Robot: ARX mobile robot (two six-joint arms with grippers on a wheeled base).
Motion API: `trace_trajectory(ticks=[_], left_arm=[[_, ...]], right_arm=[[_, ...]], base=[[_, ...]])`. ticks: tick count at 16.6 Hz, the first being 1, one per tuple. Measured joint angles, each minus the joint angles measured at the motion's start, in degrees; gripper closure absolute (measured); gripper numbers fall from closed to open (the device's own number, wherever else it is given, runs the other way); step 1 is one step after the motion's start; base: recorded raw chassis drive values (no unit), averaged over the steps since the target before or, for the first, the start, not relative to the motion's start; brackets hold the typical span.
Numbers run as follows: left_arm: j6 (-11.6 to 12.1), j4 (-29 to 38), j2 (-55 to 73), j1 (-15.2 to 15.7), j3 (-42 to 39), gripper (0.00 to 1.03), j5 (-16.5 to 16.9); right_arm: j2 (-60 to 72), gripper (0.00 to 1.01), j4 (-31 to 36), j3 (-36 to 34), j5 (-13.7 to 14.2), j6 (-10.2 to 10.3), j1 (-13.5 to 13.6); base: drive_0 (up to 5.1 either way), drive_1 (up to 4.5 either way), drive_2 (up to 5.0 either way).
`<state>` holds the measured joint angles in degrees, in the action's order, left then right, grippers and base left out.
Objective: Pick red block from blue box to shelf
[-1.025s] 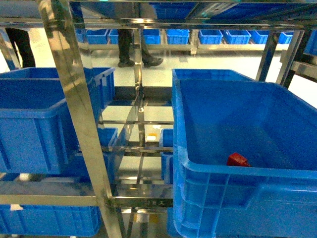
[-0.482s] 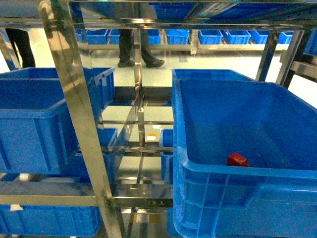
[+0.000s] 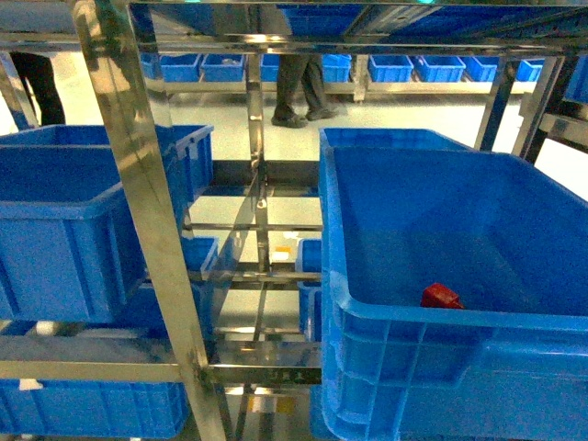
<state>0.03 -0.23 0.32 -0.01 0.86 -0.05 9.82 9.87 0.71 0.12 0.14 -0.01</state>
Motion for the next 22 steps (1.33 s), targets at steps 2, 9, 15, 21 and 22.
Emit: trace_trajectory(ticks=[2, 9, 15, 21, 22], left_arm=[[0.0, 0.0, 0.0, 0.0, 0.0, 0.05, 0.0], [0.0, 0.0, 0.0, 0.0, 0.0, 0.05, 0.0], [0.0, 0.0, 0.0, 0.0, 0.0, 0.05, 0.0], [0.0, 0.0, 0.0, 0.0, 0.0, 0.05, 0.0], [0.0, 0.0, 0.0, 0.0, 0.0, 0.05, 0.0]], right_arm=[[-9.5, 0.99, -9.7, 0.0, -0.1, 0.0, 0.0], [-9.6, 0.82, -10.1, 0.0, -0.1, 0.0, 0.0], [-9.6, 0.26, -10.1, 0.0, -0.1, 0.0, 0.0], [-9.6, 0.03, -10.1, 0.0, -0.1, 0.0, 0.0], [-9.6, 0.03, -10.1, 0.0, -0.1, 0.0, 0.0]], base=[[0.0, 0.0, 0.0], [0.0, 0.0, 0.0], [0.0, 0.0, 0.0], [0.0, 0.0, 0.0], [0.0, 0.0, 0.0]])
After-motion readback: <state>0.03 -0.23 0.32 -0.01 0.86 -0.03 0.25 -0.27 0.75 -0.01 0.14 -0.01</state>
